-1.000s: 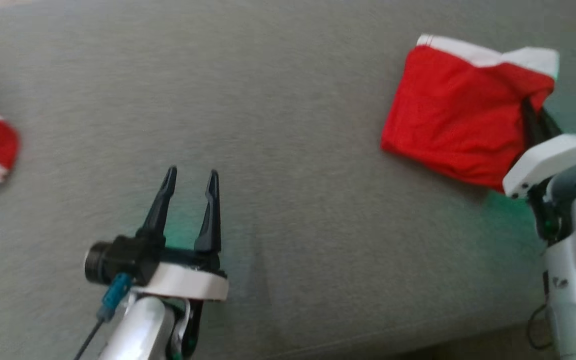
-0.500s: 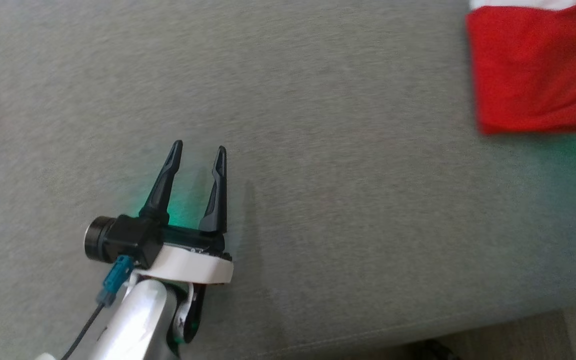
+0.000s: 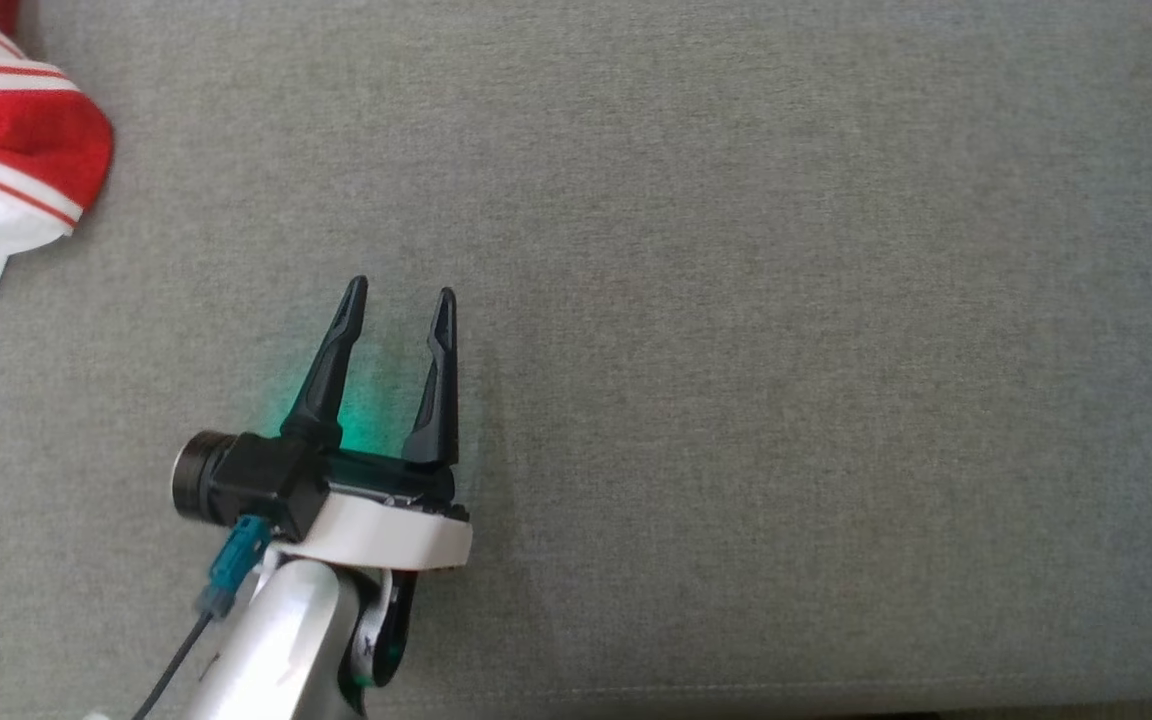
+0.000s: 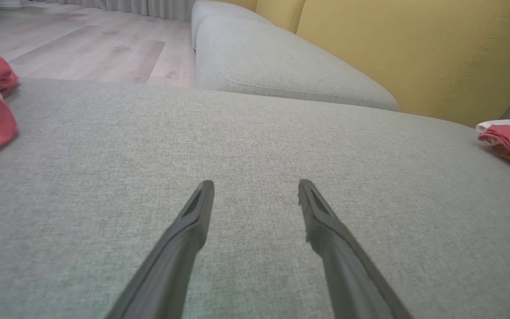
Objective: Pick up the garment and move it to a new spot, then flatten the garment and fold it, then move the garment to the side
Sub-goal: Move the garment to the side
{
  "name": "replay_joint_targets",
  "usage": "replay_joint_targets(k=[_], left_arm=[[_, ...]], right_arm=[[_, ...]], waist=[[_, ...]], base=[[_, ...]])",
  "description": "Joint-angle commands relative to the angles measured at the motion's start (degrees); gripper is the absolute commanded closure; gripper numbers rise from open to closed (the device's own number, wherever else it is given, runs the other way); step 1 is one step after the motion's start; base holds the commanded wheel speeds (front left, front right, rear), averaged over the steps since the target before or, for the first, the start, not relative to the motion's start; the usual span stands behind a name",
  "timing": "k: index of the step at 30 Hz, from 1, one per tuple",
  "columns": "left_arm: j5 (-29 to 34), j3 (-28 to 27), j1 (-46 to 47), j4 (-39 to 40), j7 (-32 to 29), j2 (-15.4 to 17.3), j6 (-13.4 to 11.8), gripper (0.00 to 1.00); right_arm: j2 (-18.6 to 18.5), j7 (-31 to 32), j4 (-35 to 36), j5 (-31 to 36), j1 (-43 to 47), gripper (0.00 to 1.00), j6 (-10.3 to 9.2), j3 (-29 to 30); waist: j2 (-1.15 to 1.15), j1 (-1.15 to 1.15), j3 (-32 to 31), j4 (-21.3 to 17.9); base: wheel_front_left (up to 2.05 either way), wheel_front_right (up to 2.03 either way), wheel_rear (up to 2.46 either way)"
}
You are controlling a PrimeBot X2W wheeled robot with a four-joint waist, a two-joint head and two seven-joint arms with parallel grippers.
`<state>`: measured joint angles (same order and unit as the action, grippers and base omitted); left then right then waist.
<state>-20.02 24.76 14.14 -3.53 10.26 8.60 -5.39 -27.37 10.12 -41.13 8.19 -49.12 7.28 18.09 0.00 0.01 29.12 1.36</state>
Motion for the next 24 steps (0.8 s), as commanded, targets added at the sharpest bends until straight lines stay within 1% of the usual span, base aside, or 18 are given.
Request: replay_joint_targets(k=[1, 5, 10, 17, 22, 24], left_arm=[[0.1, -1.2, 0.9, 1.3, 0.8, 0.2, -0.4, 0.00], [-0.3, -1.3, 1.0, 0.5, 1.3, 0.0, -0.5, 0.00], [-1.1, -2.2, 0.6, -0.6, 1.9, 0.2, -0.6, 0.00], [-2.7, -4.0, -1.2, -2.4, 3.1, 0.2, -1.2, 0.00], [-4.8, -6.5, -4.5, -3.6, 3.7, 0.6, -2.0, 0.00], [-5.6, -7.7, -6.3, -4.0, 3.8, 1.1, -2.4, 0.00]], right_arm=[[-0.7, -1.6, 1.5, 0.8, -1.0, 0.00, 0.21, 0.2], [2.3, -4.4, 1.4, 1.6, -1.4, 0.00, 0.21, -0.6], [7.1, -7.4, 2.9, -0.1, -0.3, 0.00, 0.21, -3.7], [13.7, -11.0, 5.3, -2.9, 3.7, 0.00, 0.21, -11.4], [18.8, -13.1, 7.4, -4.6, 9.4, 0.00, 0.21, -16.0], [20.3, -13.6, 8.2, -5.6, 11.8, 0.00, 0.21, -17.4]], waist=[[0.00, -0.01, -0.2, 0.0], [0.00, -0.01, -1.6, -0.6], [0.00, -0.01, -5.1, -1.8], [0.00, -0.01, -13.8, -2.4], [0.00, -0.01, -20.3, -2.7], [0.00, -0.01, -22.3, -2.9]], base=[[0.00, 0.00, 0.00], [0.00, 0.00, 0.00], [0.00, 0.00, 0.00], [0.00, 0.00, 0.00], [0.00, 0.00, 0.00], [0.00, 0.00, 0.00]])
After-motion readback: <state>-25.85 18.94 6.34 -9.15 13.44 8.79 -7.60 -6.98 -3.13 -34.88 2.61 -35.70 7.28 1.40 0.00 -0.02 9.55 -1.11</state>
